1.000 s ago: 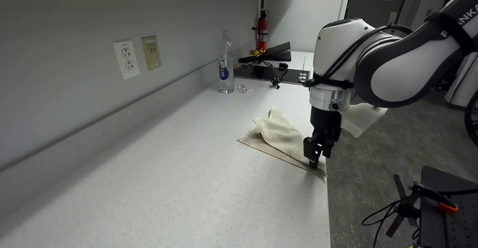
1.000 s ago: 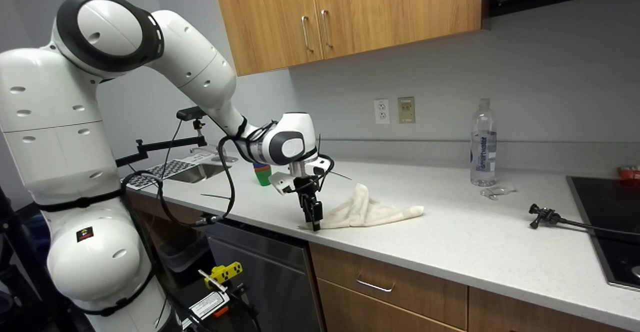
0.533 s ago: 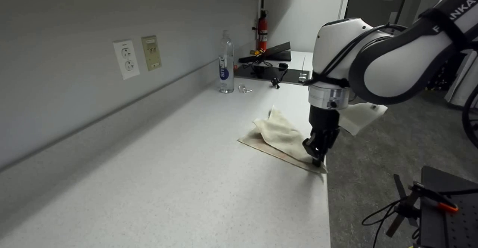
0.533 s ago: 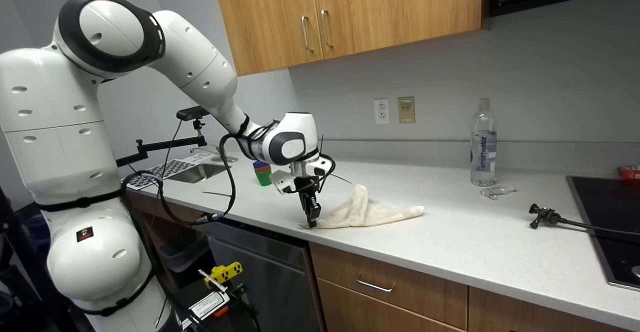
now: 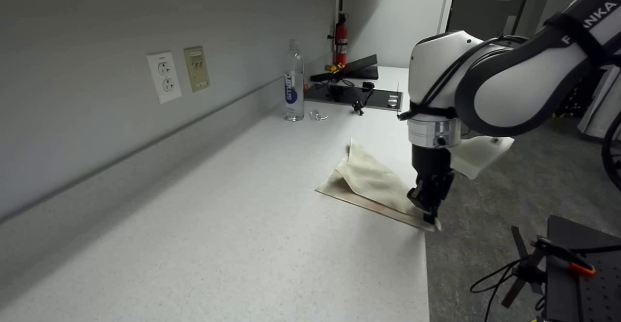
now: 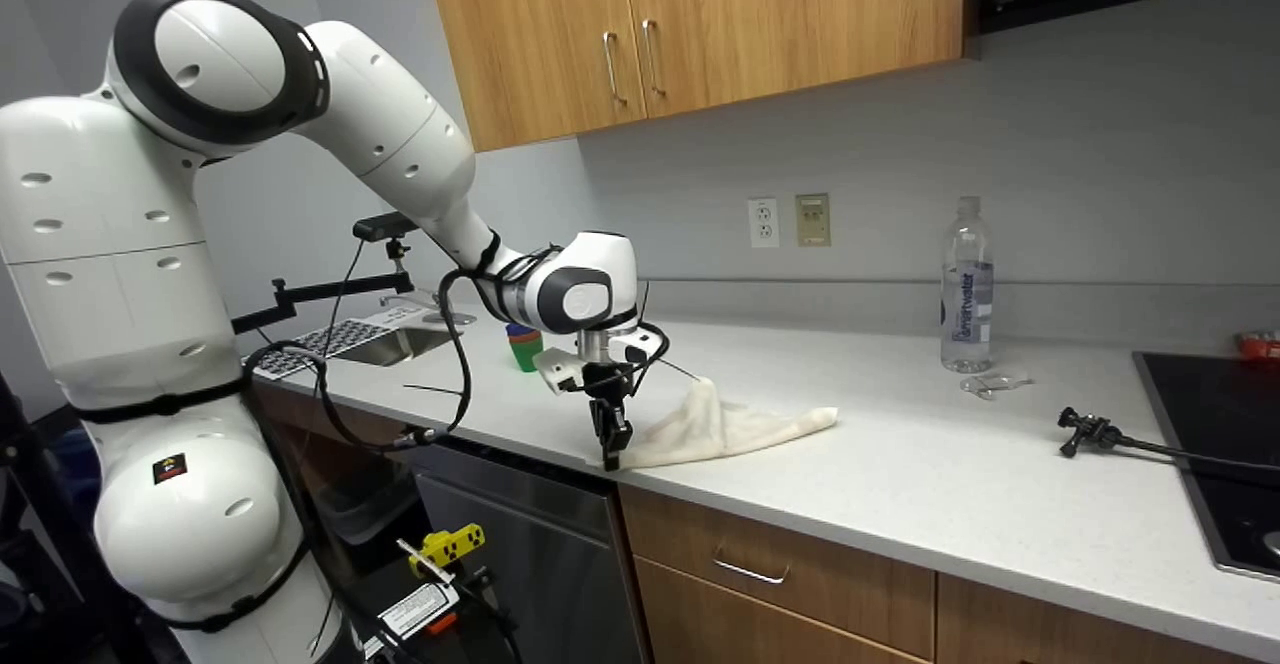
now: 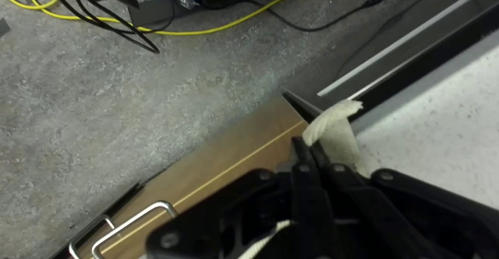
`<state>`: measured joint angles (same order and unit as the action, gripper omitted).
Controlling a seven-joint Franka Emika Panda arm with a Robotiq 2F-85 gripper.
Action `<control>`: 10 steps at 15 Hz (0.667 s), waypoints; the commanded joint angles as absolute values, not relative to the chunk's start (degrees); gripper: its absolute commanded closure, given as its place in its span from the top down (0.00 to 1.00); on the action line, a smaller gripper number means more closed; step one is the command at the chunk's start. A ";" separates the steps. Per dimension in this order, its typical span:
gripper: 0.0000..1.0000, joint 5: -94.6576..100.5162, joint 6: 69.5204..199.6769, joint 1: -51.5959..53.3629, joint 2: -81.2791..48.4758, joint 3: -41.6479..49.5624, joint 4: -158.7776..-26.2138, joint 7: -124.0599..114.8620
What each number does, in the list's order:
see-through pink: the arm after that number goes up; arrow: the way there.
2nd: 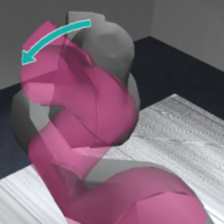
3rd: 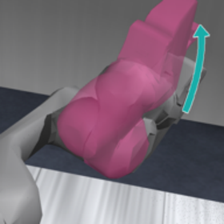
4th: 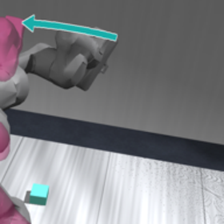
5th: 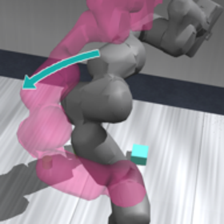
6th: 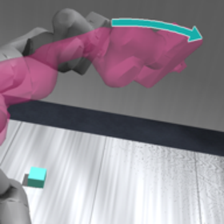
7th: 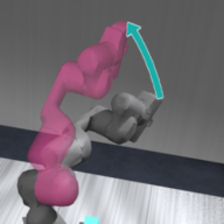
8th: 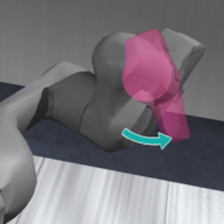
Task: Fold the cloth
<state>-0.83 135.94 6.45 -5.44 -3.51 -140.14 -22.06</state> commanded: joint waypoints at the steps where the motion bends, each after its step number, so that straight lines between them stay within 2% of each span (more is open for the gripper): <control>1: 0.01 2.05 131.15 6.46 -2.29 -3.64 -143.40 -21.35; 10: 0.01 9.82 118.40 6.21 5.30 -4.74 -143.08 -20.17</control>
